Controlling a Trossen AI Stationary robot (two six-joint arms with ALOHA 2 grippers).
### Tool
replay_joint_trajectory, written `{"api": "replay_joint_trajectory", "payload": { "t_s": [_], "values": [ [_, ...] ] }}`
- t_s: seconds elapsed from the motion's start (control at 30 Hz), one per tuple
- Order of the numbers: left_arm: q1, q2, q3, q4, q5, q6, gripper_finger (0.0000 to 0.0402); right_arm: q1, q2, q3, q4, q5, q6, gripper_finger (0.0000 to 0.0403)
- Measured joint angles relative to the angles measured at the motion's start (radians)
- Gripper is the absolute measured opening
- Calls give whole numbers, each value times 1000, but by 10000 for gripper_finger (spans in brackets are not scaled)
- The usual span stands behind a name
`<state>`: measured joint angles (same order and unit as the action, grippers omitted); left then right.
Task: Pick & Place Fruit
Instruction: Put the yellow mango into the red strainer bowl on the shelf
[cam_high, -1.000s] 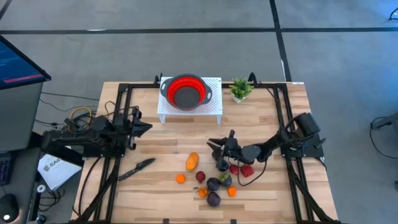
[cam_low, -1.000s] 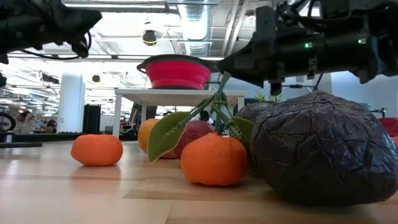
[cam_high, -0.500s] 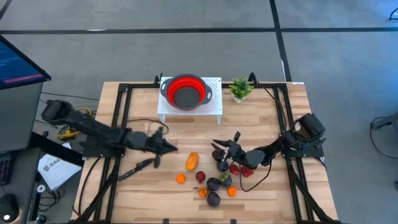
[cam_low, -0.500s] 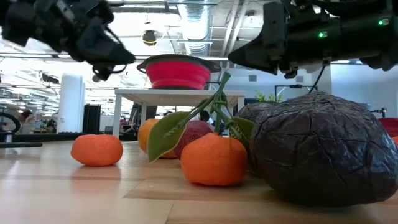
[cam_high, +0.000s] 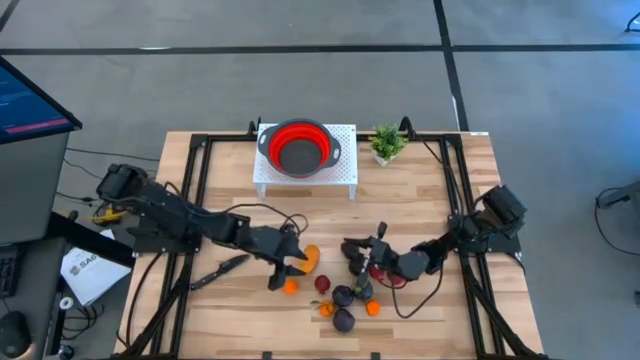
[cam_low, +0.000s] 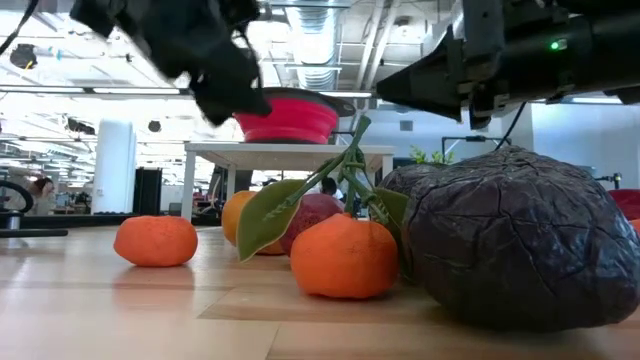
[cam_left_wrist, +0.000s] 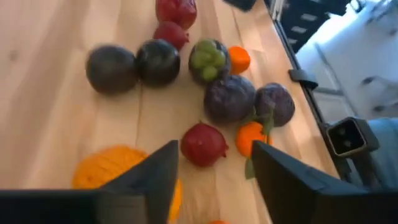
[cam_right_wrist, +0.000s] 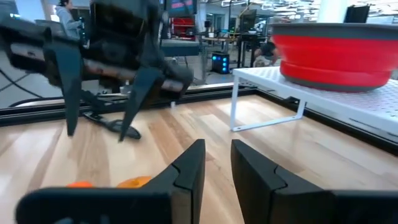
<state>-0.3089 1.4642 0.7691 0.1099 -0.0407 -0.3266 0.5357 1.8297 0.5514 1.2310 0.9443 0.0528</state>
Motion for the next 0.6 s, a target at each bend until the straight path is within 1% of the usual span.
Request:
{"api": "replay_joint_trajectory", "payload": {
  "t_s": [0.07,0.13,0.2,0.33,0.43,0.53,0.6],
  "values": [
    [-19,0,63,-98,-73,13,241,9,0,0,0,0,0,72],
    [-37,19,111,-179,-164,3,261,16,0,0,0,0,5,72],
    [-57,44,137,-229,-250,-29,271,22,0,0,-1,0,9,72],
    [-77,128,187,-223,-394,-149,275,30,0,0,-18,0,9,72],
    [-80,201,228,-224,-451,-207,275,35,1,0,-38,0,11,72],
    [-75,264,270,-242,-477,-272,275,43,1,0,-52,0,11,72],
    [-73,290,286,-304,-492,-319,275,48,1,0,-52,0,13,72]
  ]
}}
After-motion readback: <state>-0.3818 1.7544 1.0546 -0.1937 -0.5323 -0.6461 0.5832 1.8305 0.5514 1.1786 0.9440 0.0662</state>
